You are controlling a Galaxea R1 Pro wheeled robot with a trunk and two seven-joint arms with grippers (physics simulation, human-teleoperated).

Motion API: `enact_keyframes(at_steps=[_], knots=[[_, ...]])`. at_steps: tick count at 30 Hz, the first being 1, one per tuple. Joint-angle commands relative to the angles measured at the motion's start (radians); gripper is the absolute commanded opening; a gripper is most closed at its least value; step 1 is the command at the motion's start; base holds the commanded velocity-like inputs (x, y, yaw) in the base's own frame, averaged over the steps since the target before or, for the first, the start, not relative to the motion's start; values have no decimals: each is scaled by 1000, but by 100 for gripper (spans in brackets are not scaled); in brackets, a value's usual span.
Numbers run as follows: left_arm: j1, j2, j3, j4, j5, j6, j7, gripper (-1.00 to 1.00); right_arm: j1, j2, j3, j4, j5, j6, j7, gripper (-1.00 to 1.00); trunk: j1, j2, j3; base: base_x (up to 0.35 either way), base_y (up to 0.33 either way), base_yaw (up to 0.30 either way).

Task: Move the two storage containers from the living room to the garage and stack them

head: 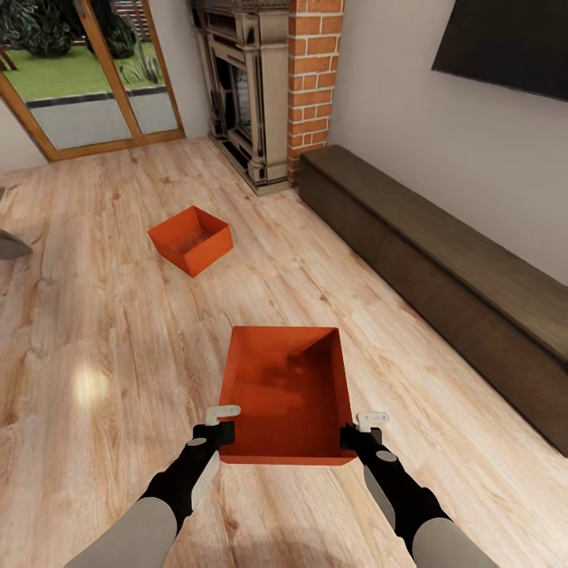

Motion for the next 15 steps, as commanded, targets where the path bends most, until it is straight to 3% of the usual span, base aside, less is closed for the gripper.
enact_keyframes(at_steps=[1,15], knots=[[-1,0,8,-3,-14,8,20,-100,0,-2,8,-1,-1,5,-24,-100,-4,7,3,0,0,0],[-1,1,8,-3,-14,8,20,-100,1,-1,-2,-4,-1,3,-24,-100,-58,105,47,0,0,0]])
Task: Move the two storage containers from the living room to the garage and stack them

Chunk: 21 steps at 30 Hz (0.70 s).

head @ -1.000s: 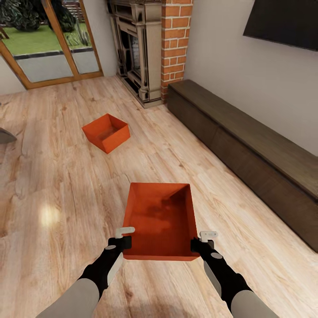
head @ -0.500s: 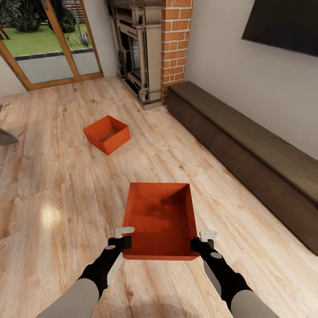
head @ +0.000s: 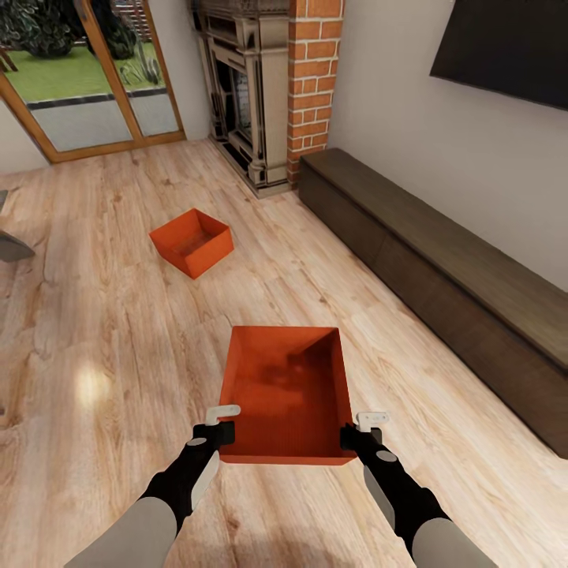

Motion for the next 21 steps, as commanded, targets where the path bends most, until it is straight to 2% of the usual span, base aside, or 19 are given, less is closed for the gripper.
enact_keyframes(at_steps=[1,7,21], knots=[[0,1,8,-2,-11,8,23,-100,0,-3,1,-3,0,5,-23,-100,-4,7,3,0,0,0],[0,1,8,-2,-11,7,23,-100,0,-2,3,-3,1,7,-22,-100,-27,49,23,0,0,0],[0,1,8,-2,-11,7,23,-100,0,-1,6,-3,1,6,-22,-100,-81,147,88,0,0,0]])
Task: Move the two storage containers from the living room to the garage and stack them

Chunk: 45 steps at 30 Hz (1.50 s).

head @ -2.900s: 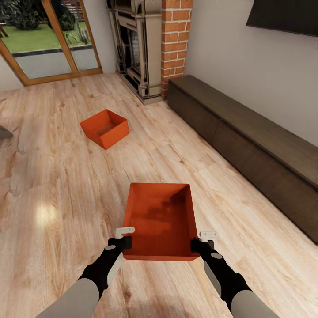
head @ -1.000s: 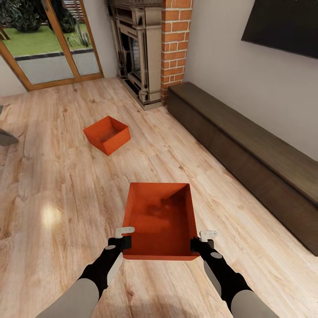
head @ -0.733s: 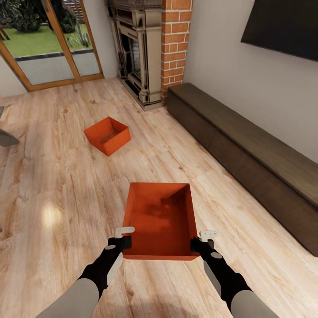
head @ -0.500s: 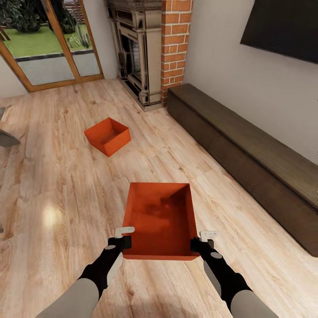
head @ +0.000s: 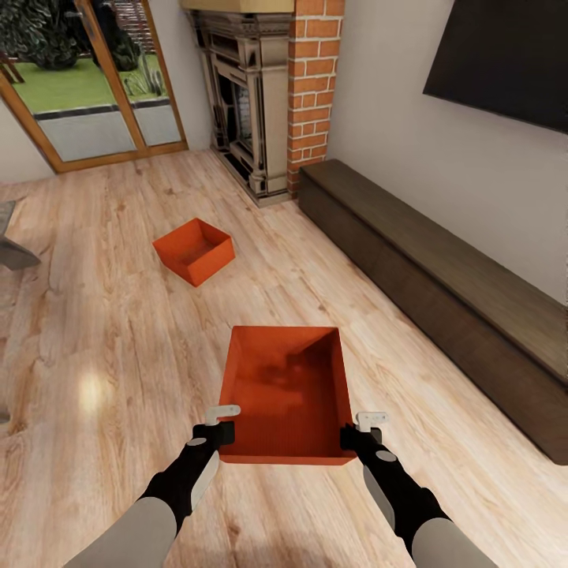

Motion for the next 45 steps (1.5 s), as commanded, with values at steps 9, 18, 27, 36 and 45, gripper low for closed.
enact_keyframes(at_steps=[9,18,27,36,45], knots=[[0,0,8,-3,-13,8,23,-100,0,-2,3,-1,-1,5,-18,-100,-35,63,42,0,0,0],[0,0,8,-3,-13,8,24,-100,0,-3,2,-1,-1,5,-18,-100,-50,91,69,0,0,0],[0,-1,8,-3,-13,8,26,-100,0,-3,0,-1,-2,5,-19,-100,-50,91,83,0,0,0],[0,-1,8,-4,-13,8,29,-100,0,-3,-1,-1,-2,5,-19,-100,-50,91,97,0,0,0],[0,-1,8,-4,-13,8,29,-100,0,-3,-3,-1,-2,5,-19,-100,-50,91,111,0,0,0]])
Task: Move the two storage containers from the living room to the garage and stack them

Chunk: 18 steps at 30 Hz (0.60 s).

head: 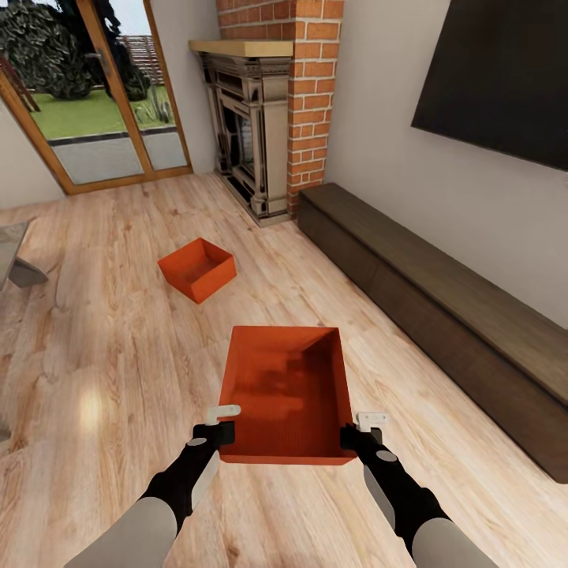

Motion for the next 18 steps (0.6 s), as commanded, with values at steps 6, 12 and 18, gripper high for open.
enact_keyframes(at_steps=[6,12,18], knots=[[0,0,9,-4,-15,8,27,-100,-1,-2,0,-1,-2,5,-22,-100,0,0,9,0,0,0],[0,1,9,-4,-15,8,27,-100,0,-2,-1,-1,-2,5,-22,-100,0,0,18,0,0,0],[0,1,9,-4,-15,8,27,-100,0,-2,-1,-1,-2,5,-22,-100,0,0,28,0,0,0]])
